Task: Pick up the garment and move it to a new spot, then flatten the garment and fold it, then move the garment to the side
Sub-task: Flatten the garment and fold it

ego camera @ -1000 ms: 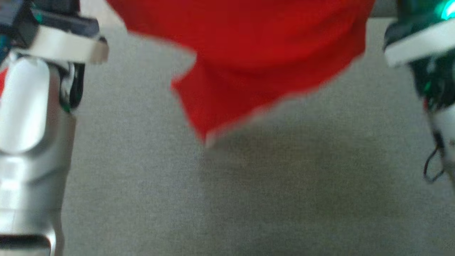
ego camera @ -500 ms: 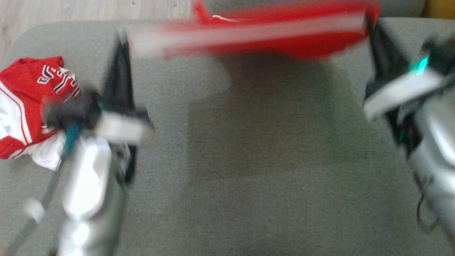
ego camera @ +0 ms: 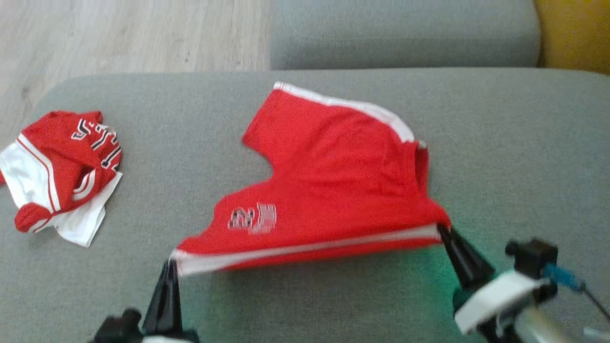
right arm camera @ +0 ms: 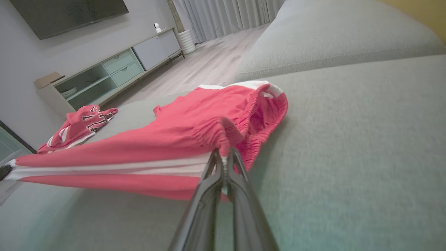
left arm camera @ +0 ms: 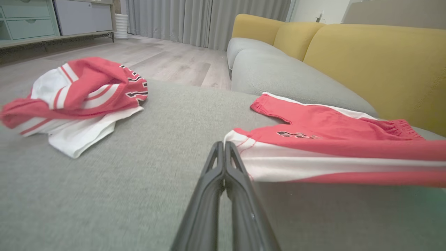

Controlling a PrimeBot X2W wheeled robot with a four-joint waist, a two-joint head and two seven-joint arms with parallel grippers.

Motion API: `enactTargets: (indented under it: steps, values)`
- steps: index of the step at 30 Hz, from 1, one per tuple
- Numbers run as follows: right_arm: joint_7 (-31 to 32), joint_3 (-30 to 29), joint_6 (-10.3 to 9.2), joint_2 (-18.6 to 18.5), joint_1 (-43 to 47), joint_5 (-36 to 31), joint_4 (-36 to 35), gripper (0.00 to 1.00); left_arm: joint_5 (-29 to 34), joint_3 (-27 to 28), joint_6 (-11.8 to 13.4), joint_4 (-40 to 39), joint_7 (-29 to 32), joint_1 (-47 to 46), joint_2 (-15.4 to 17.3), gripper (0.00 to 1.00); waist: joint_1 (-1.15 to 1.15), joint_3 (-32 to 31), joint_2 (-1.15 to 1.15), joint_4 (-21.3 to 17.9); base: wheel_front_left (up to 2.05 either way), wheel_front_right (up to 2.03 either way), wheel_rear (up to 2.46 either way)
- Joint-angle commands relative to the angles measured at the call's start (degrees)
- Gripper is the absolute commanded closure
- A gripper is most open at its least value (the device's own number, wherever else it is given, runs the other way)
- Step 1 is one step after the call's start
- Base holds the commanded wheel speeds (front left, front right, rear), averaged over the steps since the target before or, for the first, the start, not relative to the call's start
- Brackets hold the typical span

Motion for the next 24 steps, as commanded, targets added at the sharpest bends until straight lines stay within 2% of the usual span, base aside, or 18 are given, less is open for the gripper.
enactTargets:
  steps: [1,6,10,13,14,18,24]
  values:
    - [-1.2,-1.1,-0.04,-1.2,2.4,0.7,-2.3,1.00,0.3,3.7,0.0,-2.5,-0.3,0.6,0.5,1.00,0.02,-1.6,0.00,-0.4,0.00,0.00,0.00]
    - [-1.2,-2.0,-0.04,-1.1,7.1,1.0,-4.9,1.00,0.9,4.8,-0.5,-3.9,-0.3,2.7,0.3,1.00,0.02,-2.0,0.00,-0.9,0.00,0.00,0.00]
    - [-0.4,-3.1,-0.04,-0.2,6.4,1.9,-7.4,1.00,2.6,4.0,-1.9,-4.0,-0.3,-2.2,0.3,1.00,0.02,0.1,0.00,-1.9,0.00,0.00,0.00]
    - [1.2,-3.9,-0.04,1.0,3.6,3.3,-8.4,1.00,3.7,2.3,-3.0,-0.5,-0.3,-9.8,1.6,1.00,0.02,2.6,0.00,-2.3,0.00,0.00,0.00]
    - [3.2,-4.5,-0.04,2.1,1.2,5.0,-8.6,1.00,4.0,1.2,-3.4,2.7,0.2,-16.5,3.0,1.00,0.02,4.9,0.00,-2.8,0.00,0.00,0.00]
    - [6.5,-6.6,-0.04,4.2,-4.9,8.7,-8.5,1.00,4.7,-2.4,-4.1,8.3,3.2,-30.8,6.3,1.00,0.02,10.1,0.00,-4.1,0.00,0.00,0.00]
    - [9.6,-8.2,-0.04,7.1,-13.8,11.7,-6.5,1.00,1.8,-10.3,-4.4,17.2,7.9,-47.8,10.5,1.00,0.02,17.7,0.00,-6.9,0.00,0.00,0.00]
